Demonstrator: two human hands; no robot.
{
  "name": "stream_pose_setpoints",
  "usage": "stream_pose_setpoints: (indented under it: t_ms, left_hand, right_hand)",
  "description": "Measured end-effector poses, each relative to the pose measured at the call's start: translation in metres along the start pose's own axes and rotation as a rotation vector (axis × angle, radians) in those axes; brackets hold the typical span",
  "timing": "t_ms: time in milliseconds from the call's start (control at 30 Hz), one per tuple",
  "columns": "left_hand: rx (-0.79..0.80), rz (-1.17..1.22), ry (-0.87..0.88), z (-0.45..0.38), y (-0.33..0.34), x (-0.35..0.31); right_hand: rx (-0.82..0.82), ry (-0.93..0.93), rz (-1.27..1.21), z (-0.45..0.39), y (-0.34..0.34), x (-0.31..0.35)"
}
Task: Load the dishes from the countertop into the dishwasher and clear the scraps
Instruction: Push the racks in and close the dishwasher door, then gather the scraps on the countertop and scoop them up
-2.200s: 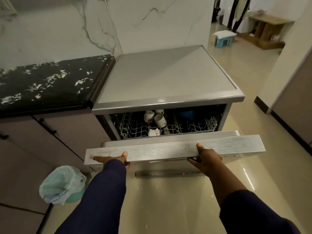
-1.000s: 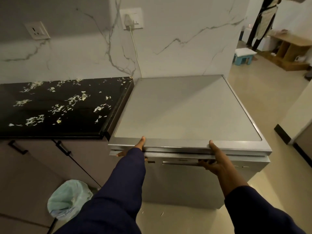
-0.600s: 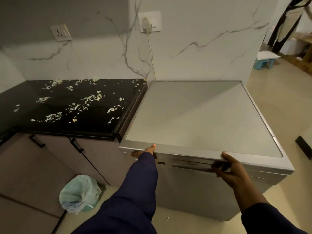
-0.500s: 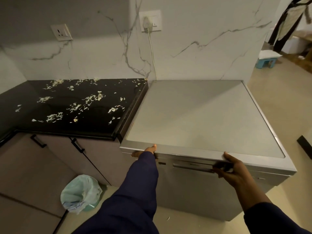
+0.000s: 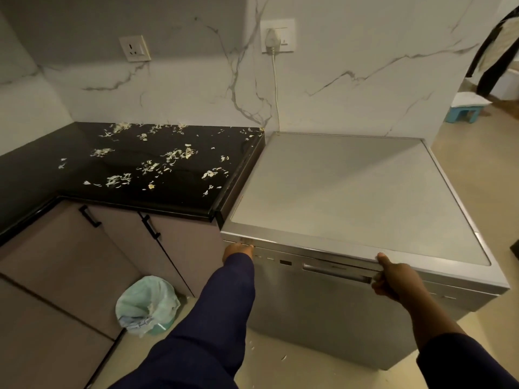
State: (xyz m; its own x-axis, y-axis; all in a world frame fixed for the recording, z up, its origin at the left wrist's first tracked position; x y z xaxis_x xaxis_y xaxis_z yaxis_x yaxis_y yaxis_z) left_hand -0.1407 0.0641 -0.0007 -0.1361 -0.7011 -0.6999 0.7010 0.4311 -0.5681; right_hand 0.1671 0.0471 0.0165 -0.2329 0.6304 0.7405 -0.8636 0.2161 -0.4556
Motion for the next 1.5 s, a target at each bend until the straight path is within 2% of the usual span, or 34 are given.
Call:
stream_pose_setpoints:
  t_ms: [100, 267, 367, 733, 1033, 1167, 1300, 1500]
  left_hand:
    - [-0.028, 0.137, 0.067, -0.018, -0.022, 0.004]
    - [-0.039, 0.352, 0.074, -0.05, -0.071, 0.0]
    - [-0.031, 0.451, 0.06, -0.08, -0.106, -0.007]
    - [0.067, 0.431, 0.129, -0.205, -0.226, -0.024]
    - [0.089, 0.515, 0.126, -0.269, -0.258, -0.041]
    - [0.079, 0.495, 0.147, -0.296, -0.252, -0.052]
    - [0.055, 0.484, 0.201, -0.335, -0.239, -0.079]
    - [0.023, 0.504, 0.221, -0.385, -0.223, -0.126]
  right_hand:
    - [-0.038, -0.224, 0.211, 0.018, 0.025, 0.03]
    - [0.019, -0.382, 0.094, 0.044, 0.091, 0.076]
    - [0.022, -0.43, 0.073, 0.06, 0.136, 0.098]
    - [-0.002, -0.552, 0.088, 0.119, 0.294, 0.167]
    - [-0.006, -0.643, 0.116, 0.119, 0.364, 0.192]
    - [-0.034, -0.678, 0.384, 0.097, 0.403, 0.194]
    - [-0.149, -0.674, 0.706, 0.068, 0.43, 0.213]
    - [-0.161, -0.652, 0.847, 0.025, 0.461, 0.255]
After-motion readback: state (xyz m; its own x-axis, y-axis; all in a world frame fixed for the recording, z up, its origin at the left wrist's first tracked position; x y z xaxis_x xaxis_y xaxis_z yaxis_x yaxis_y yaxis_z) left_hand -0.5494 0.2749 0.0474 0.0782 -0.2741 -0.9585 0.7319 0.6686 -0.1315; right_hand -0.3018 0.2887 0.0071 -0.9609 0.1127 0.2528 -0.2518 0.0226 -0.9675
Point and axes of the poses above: each hand's wrist, its own z-axis away from the middle knuckle, its own y-axis out of the palm, x = y × z, the point moved 1 cm from there along -z, towards the middle knuckle, and after that the axes turned 9 degrees about -x, right-handed, at the moved point
